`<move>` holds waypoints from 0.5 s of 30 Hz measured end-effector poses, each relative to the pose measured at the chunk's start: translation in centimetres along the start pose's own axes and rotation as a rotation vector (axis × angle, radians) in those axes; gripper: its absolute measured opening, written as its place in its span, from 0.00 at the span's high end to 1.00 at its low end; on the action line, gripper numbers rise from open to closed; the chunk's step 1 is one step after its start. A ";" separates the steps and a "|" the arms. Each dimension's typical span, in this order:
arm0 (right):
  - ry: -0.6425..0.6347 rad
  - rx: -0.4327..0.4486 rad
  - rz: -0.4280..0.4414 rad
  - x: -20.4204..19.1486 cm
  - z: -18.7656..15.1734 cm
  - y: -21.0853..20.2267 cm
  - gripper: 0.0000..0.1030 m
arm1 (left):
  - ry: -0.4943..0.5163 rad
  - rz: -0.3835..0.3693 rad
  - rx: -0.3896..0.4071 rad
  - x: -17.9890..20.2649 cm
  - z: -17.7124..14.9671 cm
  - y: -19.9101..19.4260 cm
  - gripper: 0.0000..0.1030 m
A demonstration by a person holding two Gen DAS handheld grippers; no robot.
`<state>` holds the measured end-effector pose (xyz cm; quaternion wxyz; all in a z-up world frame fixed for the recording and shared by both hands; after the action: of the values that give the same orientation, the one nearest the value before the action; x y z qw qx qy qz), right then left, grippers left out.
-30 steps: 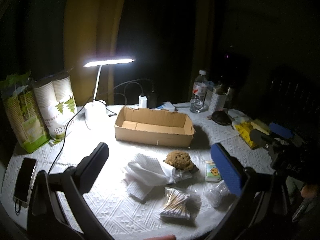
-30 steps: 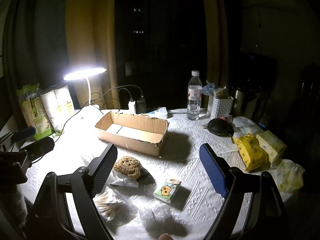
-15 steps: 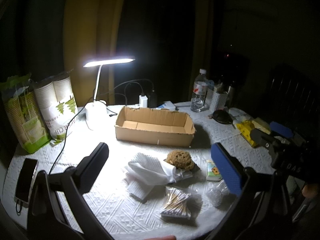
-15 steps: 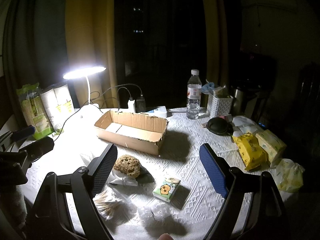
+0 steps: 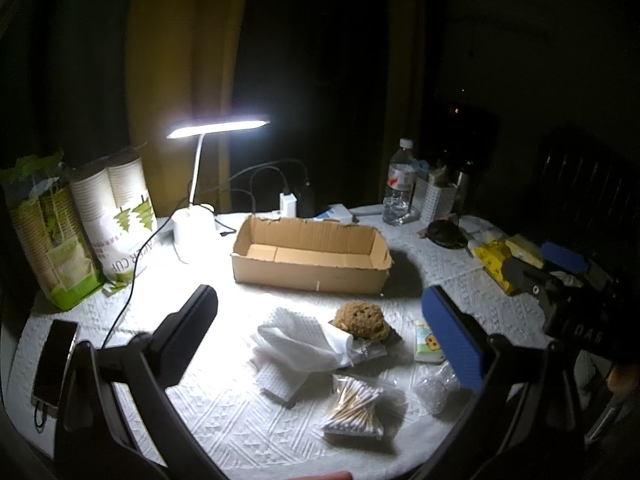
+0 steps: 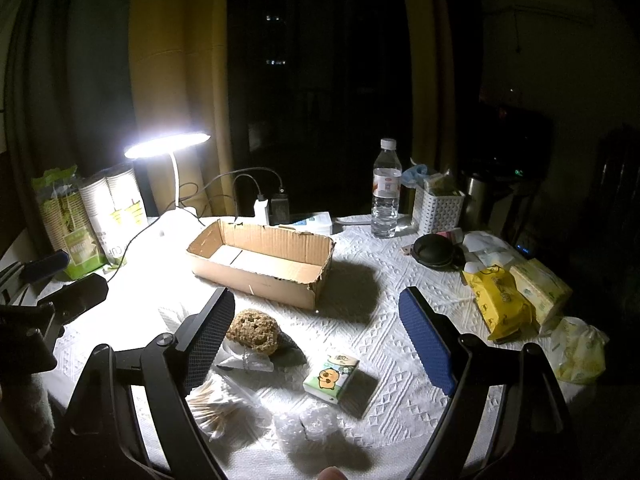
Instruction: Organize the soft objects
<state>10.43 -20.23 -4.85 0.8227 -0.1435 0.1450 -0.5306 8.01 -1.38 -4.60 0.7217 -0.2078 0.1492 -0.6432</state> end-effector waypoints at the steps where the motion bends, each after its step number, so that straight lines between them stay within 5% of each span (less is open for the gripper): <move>1: 0.000 0.001 0.000 0.0 0.1 0.0 0.16 | 0.000 0.001 0.001 0.1 0.0 0.0 0.01; 15: 0.005 -0.005 0.002 0.4 -0.2 0.2 0.16 | 0.000 -0.001 0.000 0.5 -0.1 -0.1 0.01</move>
<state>10.67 -20.50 -5.11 0.8226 -0.1441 0.1485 -0.5297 7.99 -1.85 -4.60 0.7214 -0.2078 0.1493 -0.6435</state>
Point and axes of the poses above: each gripper's, at about its wrist camera, not at the fingertips, and y roughly the way its jaws point, x to its right, z to its top, the point moved 10 cm from there along y, roughly the way its jaws point, and after that the axes turned 7 degrees about z, right-handed, at the moved point
